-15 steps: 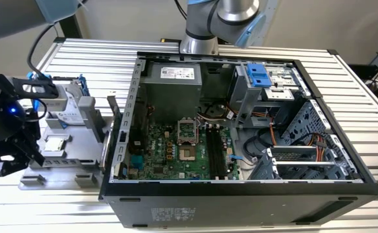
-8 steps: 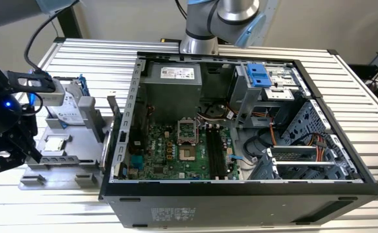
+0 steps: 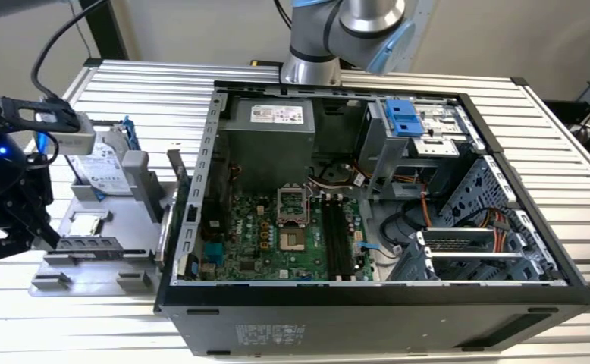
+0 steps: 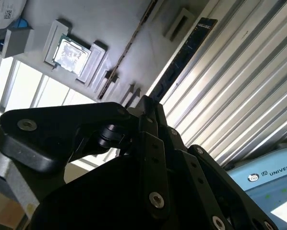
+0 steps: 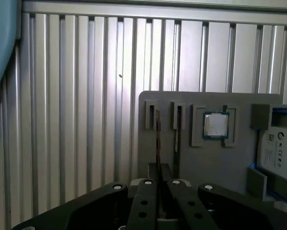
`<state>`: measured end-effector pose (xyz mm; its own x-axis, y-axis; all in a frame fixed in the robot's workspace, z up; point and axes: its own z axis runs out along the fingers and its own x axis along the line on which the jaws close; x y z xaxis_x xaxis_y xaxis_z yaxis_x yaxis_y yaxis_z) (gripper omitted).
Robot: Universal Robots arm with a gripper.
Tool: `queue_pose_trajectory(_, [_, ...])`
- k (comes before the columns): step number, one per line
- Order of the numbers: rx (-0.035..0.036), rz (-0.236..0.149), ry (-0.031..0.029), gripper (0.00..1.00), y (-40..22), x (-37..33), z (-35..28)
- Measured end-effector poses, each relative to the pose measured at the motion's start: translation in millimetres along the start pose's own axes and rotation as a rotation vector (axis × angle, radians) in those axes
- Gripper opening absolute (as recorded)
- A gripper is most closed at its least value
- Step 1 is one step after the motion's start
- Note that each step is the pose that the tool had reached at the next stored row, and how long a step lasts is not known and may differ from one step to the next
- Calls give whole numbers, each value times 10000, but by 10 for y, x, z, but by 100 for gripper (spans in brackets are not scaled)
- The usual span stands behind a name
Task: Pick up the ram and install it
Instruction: 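Pick up the ram and move it above insertion slot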
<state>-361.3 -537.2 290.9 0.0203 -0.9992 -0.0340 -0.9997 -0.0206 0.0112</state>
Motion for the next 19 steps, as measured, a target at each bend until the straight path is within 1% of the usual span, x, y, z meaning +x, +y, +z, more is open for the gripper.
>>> queue_pose_trajectory(6, [1, 0, -1, 0, 1, -2, -65])
queue_pose_trajectory(19, [0, 1, 0, 0, 3, -7, -181])
